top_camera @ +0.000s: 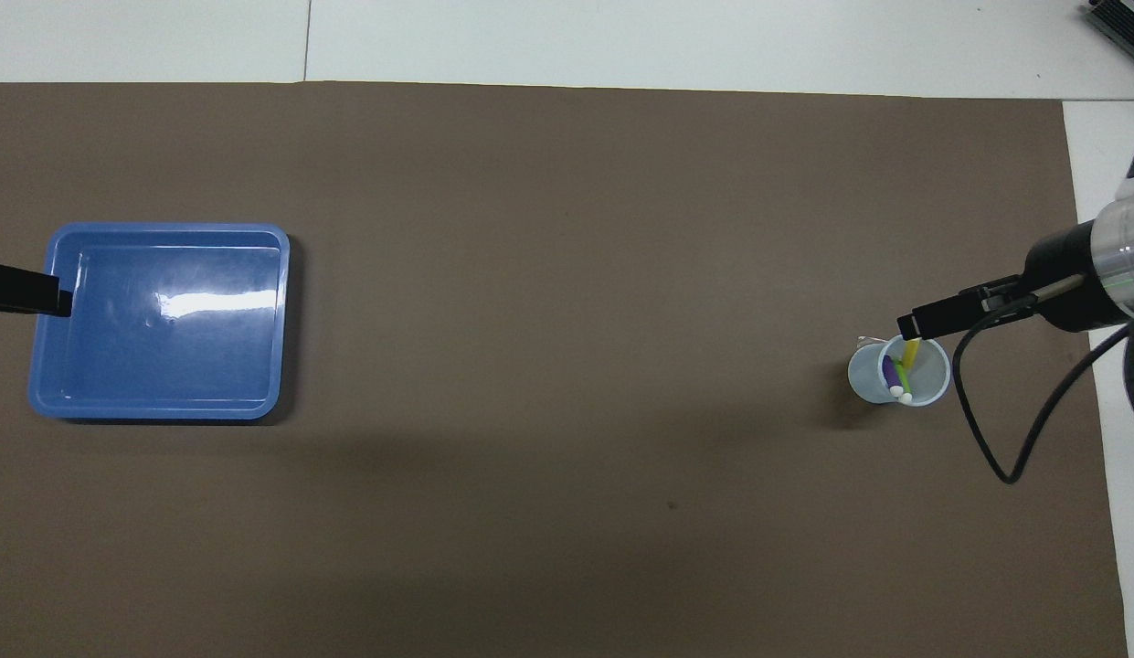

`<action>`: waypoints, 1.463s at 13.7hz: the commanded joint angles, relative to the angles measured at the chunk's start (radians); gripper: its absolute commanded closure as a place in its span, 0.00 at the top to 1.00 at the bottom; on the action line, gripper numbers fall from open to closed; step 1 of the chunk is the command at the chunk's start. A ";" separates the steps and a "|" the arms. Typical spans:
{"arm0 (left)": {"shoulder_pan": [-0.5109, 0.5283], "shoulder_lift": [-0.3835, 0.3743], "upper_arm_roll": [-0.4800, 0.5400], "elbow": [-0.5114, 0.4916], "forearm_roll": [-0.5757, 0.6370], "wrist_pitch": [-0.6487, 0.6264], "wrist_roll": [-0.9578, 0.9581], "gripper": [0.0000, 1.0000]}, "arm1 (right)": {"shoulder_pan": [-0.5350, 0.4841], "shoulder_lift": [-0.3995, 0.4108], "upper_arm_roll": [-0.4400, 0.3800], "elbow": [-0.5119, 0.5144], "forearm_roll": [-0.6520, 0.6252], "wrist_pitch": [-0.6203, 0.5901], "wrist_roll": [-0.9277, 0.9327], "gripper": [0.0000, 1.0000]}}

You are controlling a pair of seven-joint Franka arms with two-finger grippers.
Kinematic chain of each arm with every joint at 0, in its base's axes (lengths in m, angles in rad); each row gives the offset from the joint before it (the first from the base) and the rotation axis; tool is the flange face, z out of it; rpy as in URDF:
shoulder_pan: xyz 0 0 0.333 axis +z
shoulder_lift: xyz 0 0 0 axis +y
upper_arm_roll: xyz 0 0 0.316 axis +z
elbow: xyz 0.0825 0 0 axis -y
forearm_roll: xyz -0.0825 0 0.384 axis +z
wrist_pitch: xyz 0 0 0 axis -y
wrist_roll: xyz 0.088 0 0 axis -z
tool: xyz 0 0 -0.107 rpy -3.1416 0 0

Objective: Transfer and insert pens with both arms
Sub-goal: 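Lower the yellow pen into the clear cup with the right gripper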

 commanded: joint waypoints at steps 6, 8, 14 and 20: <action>-0.007 0.054 0.016 0.093 -0.011 -0.059 -0.010 1.00 | 0.009 0.040 0.007 0.137 0.003 -0.176 0.054 1.00; -0.007 0.045 0.014 0.076 -0.010 -0.048 -0.010 1.00 | 0.011 0.039 0.008 0.131 -0.003 -0.184 0.054 1.00; -0.005 0.028 0.010 0.029 -0.010 -0.045 -0.009 1.00 | 0.094 0.007 -0.030 -0.002 -0.124 -0.058 0.077 1.00; -0.004 0.029 0.002 0.021 -0.010 -0.027 -0.009 1.00 | 0.163 -0.042 -0.082 -0.139 -0.124 0.013 0.086 1.00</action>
